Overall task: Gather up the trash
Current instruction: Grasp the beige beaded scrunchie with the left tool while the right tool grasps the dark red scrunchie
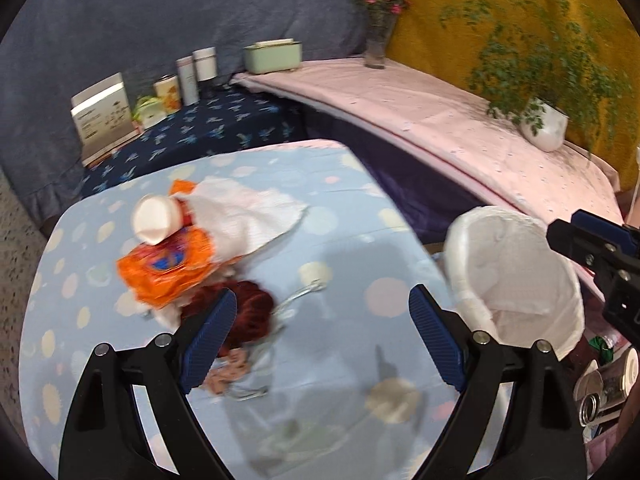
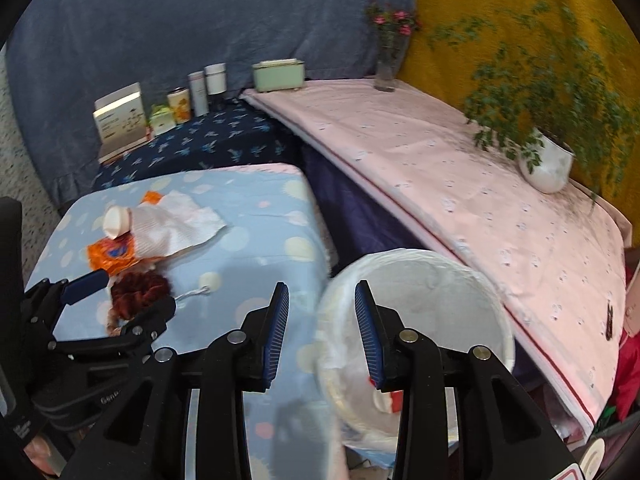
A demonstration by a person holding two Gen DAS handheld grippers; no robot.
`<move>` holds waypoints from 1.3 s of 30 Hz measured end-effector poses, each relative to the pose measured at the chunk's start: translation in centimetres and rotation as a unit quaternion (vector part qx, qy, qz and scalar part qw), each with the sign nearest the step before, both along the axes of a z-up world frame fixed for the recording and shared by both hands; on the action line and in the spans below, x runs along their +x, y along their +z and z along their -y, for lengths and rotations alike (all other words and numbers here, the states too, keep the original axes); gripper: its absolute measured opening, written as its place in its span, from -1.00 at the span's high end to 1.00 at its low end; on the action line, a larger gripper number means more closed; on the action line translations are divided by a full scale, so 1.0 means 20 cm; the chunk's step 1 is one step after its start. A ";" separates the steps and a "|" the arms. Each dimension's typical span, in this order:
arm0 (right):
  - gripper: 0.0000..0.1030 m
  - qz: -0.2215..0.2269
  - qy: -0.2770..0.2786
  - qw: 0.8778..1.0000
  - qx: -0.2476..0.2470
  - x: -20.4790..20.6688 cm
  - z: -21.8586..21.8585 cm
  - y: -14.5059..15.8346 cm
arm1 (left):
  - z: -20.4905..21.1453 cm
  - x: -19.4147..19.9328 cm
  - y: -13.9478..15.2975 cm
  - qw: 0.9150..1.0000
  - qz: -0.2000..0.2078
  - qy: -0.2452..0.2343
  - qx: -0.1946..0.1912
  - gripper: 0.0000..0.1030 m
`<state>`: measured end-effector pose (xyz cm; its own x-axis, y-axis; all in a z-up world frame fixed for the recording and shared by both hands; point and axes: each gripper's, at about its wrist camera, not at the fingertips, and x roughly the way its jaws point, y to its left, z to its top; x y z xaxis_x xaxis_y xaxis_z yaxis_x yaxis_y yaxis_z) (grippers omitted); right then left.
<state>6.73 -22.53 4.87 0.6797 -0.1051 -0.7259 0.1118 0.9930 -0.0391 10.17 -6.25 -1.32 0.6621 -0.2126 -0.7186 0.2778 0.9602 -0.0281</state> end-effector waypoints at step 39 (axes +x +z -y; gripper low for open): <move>0.40 -0.103 0.118 0.985 0.076 0.48 -0.74 -0.54 | -0.65 0.21 -0.49 0.986 -0.129 0.105 -0.005 -0.38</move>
<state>16.31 -7.73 -5.95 0.5086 0.1582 -0.8463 -0.1167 0.9866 0.1143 14.44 6.80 -11.11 0.4882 -0.0983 -0.8672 0.0561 0.9951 -0.0812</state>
